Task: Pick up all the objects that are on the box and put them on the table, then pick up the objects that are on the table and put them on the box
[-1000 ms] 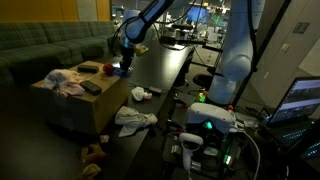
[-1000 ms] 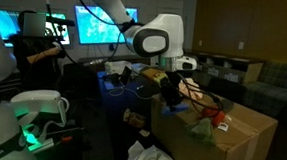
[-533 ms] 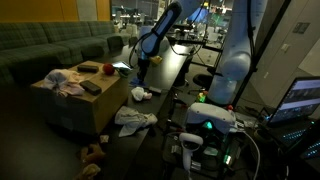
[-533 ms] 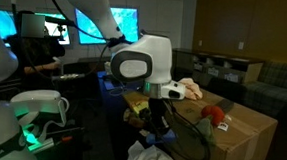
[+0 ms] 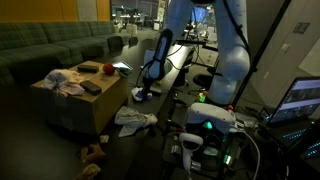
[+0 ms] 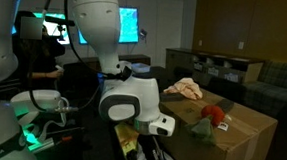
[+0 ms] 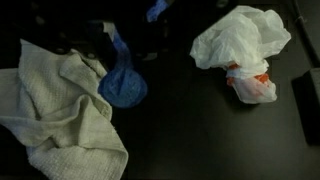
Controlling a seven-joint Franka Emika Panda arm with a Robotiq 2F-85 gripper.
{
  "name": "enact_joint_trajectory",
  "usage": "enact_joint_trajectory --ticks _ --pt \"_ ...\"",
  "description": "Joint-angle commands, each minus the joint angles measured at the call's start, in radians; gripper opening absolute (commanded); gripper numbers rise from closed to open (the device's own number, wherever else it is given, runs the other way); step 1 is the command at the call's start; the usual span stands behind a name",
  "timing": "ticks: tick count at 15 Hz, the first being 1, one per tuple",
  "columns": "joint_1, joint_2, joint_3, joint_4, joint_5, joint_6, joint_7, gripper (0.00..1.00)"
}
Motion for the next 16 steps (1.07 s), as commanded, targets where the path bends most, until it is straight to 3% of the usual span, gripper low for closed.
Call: enact_joint_trajectory --ticks 1,2,3,6,11,12,16 --pt "0.031 0.138 -0.028 0.054 0.000 0.129 0.055 0.06" --pt "0.033 0.167 -0.034 0.059 0.002 0.159 0.059 0.08" --pt "0.032 0.180 -0.034 0.062 0.005 0.170 0.063 0.42" --pt "0.045 0.230 -0.045 0.089 0.015 0.192 0.081 0.55" --pt "0.050 0.240 -0.049 0.108 0.025 0.189 0.107 0.95" --pt "0.050 0.237 -0.048 0.106 0.026 0.190 0.112 1.00" --pt "0.033 0.204 -0.012 0.072 0.025 0.179 0.128 1.00"
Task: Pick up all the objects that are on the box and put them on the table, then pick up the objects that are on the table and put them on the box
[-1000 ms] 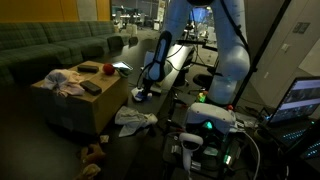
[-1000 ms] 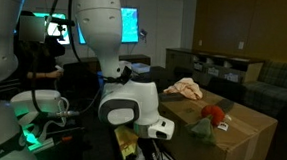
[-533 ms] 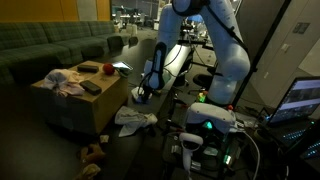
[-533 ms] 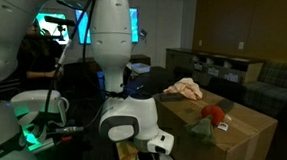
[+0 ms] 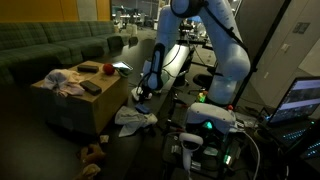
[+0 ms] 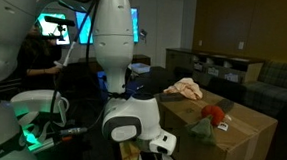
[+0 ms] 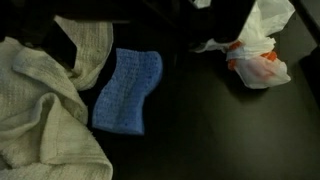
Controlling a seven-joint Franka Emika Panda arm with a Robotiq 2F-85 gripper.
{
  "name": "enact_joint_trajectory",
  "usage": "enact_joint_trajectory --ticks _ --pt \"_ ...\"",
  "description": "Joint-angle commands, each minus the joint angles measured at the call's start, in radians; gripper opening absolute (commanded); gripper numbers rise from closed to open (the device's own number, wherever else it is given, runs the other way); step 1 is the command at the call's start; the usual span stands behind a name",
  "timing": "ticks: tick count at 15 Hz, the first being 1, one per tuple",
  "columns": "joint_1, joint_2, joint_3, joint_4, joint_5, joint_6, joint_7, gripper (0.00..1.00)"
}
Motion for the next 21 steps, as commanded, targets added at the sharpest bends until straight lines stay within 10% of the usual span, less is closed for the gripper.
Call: enact_joint_trajectory --ticks 1,9,21 --pt "-0.007 -0.035 0.044 -0.046 0.009 0.008 0.020 1.00" --pt "-0.098 -0.021 0.300 -0.127 -0.012 0.035 0.033 1.00" --pt "0.025 0.118 0.268 -0.050 0.013 0.194 0.068 1.00"
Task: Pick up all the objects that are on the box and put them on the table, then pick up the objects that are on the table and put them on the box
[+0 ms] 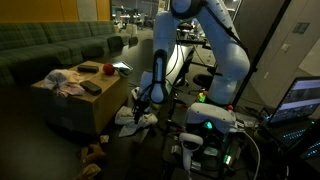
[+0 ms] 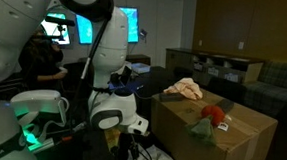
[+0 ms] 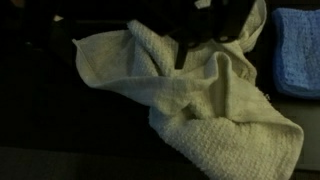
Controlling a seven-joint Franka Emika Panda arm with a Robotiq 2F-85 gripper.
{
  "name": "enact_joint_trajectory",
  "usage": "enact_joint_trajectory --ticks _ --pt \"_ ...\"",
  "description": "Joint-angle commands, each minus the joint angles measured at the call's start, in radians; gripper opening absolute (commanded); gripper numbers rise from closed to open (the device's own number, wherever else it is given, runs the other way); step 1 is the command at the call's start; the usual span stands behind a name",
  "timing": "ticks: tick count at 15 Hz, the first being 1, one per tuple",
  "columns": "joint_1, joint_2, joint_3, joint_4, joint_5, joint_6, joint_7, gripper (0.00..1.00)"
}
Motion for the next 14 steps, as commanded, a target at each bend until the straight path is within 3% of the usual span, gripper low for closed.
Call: enact_joint_trajectory --ticks 1,10,14 --pt "0.055 0.065 -0.037 0.048 0.010 0.063 0.021 1.00" --pt "0.111 0.160 -0.104 0.127 0.025 0.086 0.029 1.00" --pt "0.177 0.215 -0.171 0.163 0.061 0.115 0.024 1.00"
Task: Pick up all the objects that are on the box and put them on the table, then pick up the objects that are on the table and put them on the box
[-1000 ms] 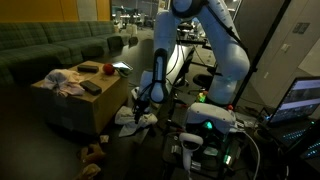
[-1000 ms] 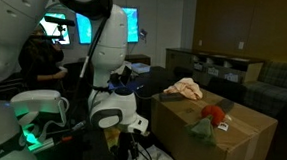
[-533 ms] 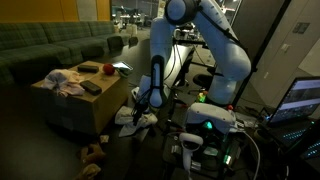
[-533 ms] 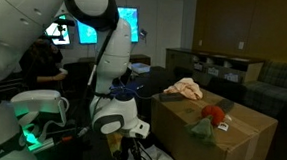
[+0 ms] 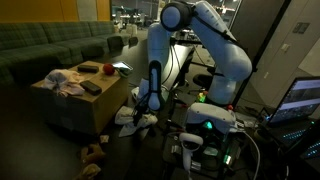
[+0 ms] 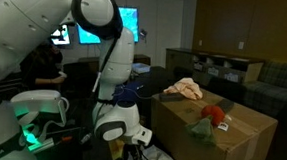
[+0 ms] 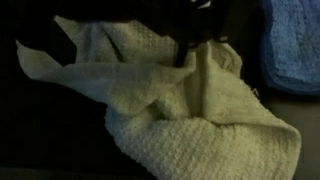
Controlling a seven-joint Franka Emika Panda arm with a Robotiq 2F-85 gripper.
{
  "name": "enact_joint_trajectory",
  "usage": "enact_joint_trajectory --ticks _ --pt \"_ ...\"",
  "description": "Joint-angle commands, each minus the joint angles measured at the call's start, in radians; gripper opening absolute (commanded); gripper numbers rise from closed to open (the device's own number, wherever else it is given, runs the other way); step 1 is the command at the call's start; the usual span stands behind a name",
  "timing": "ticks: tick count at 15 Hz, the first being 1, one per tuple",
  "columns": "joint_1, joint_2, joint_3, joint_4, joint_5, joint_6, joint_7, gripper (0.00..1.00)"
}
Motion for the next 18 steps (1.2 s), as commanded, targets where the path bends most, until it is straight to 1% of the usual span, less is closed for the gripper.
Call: enact_joint_trajectory --ticks 1,2,6,7,8,9,10,11,13,15,18 --pt "0.085 0.067 -0.069 0.048 0.054 0.057 0.008 1.00" --pt "0.105 0.081 -0.086 0.059 0.069 0.061 0.009 1.00" --pt "0.139 0.113 -0.105 0.083 0.100 0.055 0.014 1.00" --pt "0.145 0.109 -0.106 0.080 0.104 0.051 0.014 0.98" --pt "0.149 0.106 -0.107 0.078 0.106 0.048 0.013 0.89" --pt "0.152 0.104 -0.108 0.077 0.109 0.045 0.013 0.74" --pt "0.148 0.099 -0.105 0.074 0.106 0.039 0.012 0.69" --pt "0.150 0.095 -0.106 0.071 0.104 0.036 0.009 0.60" --pt "0.131 0.082 -0.094 0.062 0.092 0.016 0.007 0.43" --pt "0.117 0.065 -0.086 0.050 0.083 0.001 0.005 0.30" --pt "0.070 0.018 -0.057 0.017 0.054 -0.044 -0.001 0.06"
